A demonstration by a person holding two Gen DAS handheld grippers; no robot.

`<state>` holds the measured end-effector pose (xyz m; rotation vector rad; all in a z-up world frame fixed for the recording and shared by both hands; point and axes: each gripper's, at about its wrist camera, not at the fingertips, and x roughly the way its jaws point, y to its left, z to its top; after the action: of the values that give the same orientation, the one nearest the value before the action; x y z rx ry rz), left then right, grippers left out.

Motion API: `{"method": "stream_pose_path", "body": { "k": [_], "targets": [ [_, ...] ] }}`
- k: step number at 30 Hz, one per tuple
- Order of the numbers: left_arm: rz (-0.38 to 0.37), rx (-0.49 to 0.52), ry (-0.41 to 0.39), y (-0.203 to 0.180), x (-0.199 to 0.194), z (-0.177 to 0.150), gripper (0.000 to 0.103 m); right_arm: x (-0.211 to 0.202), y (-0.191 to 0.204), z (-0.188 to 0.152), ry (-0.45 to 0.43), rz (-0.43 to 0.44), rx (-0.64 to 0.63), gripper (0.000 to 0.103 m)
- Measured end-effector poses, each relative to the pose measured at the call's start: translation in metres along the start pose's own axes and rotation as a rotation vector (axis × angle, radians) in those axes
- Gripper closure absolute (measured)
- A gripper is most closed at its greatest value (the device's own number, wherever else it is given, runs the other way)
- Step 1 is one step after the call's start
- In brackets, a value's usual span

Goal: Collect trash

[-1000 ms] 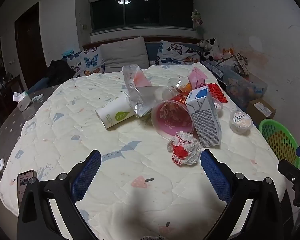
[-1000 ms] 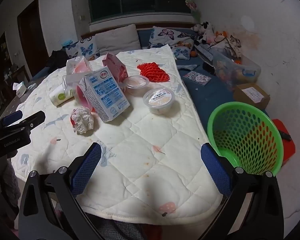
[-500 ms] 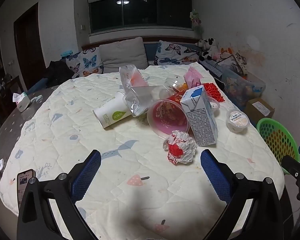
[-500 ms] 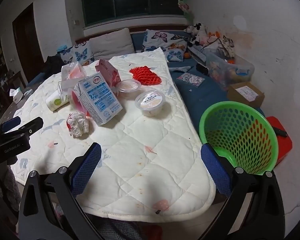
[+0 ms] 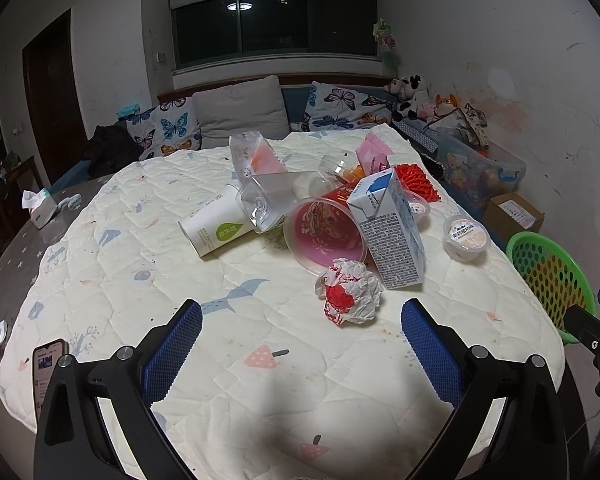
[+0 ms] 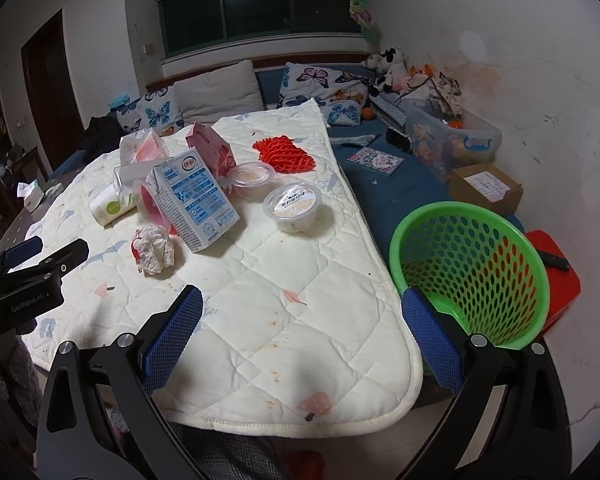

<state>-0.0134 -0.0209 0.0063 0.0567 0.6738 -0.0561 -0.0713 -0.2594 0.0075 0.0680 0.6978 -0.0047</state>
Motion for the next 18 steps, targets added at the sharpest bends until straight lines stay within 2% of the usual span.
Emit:
{"method": "stream_pose_path", "body": {
  "k": [18],
  "targets": [
    [-0.005, 0.005, 0.0, -0.0042, -0.0009, 0.0005, 0.006, -0.0013, -0.0007, 0.0, -0.001, -0.001, 0.0, 0.005]
  ]
}}
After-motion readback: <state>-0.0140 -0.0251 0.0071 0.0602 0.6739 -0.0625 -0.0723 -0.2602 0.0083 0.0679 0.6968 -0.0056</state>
